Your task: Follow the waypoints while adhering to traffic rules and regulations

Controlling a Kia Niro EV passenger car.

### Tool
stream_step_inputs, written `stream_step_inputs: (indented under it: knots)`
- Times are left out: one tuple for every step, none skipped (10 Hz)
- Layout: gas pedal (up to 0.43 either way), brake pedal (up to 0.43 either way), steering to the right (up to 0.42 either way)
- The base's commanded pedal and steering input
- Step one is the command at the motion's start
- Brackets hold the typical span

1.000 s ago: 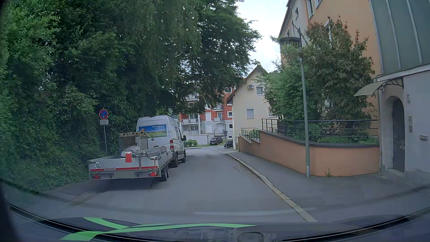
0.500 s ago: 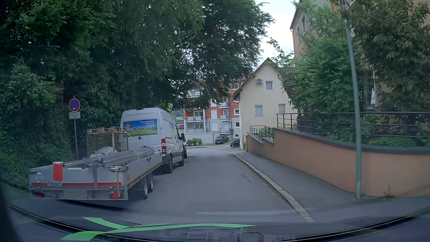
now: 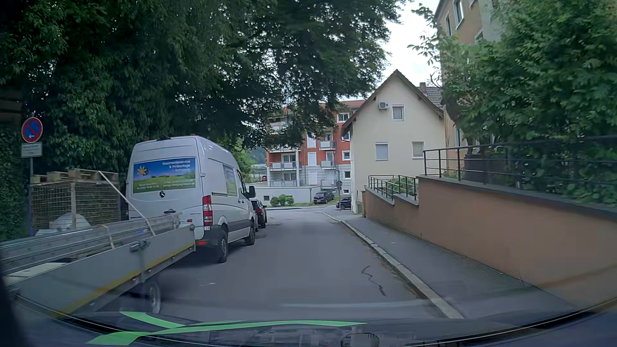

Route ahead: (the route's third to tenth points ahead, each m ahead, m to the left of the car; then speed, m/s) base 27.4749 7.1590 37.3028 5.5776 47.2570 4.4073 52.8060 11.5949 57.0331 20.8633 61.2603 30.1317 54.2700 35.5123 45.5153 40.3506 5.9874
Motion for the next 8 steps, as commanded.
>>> stream_step_inputs:
  knots:
    - [0.0,0.146,-0.031]
    - [0.0,0.152,-0.028]
    - [0.0,0.152,-0.027]
    - [0.0,0.152,-0.028]
    - [0.0,0.152,-0.031]
    - [0.0,0.152,-0.032]
    - [0.0,0.152,-0.033]
    - [0.0,0.152,-0.032]
